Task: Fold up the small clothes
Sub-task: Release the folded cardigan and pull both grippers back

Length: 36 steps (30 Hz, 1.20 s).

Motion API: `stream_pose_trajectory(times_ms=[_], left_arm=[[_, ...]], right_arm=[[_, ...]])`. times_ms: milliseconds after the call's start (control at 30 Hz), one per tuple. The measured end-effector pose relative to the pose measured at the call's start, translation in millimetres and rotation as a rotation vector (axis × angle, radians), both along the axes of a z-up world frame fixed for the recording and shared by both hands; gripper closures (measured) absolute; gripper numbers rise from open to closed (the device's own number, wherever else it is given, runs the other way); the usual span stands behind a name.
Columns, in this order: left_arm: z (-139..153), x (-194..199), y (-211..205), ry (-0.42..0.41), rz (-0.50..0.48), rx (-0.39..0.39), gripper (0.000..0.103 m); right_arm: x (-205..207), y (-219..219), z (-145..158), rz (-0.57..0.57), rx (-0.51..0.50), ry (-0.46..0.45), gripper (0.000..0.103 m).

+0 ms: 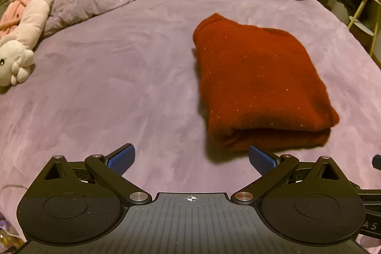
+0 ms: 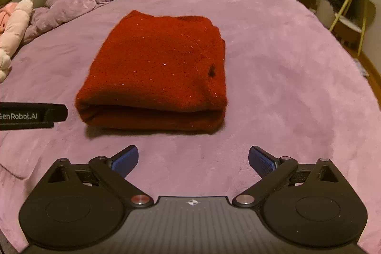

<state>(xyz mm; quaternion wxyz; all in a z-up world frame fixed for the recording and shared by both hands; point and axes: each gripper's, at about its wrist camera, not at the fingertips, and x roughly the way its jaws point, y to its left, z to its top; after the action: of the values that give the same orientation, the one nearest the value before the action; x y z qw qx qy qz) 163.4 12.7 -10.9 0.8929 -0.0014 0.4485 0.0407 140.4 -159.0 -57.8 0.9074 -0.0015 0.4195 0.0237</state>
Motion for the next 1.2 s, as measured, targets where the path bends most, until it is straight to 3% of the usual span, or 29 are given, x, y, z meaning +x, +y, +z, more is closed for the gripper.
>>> stream_pose_trajectory(times_ms=[500, 1200], left_arm=[[11, -12, -1, 0.02, -0.027, 0.039, 0.0], [17, -11, -5, 0.019, -0.053, 0.028, 0.0]], right_arm=[[-1, 12, 29, -0.022, -0.052, 0.008, 0.004], [2, 12, 33, -0.033, -0.05, 0.004, 0.004]])
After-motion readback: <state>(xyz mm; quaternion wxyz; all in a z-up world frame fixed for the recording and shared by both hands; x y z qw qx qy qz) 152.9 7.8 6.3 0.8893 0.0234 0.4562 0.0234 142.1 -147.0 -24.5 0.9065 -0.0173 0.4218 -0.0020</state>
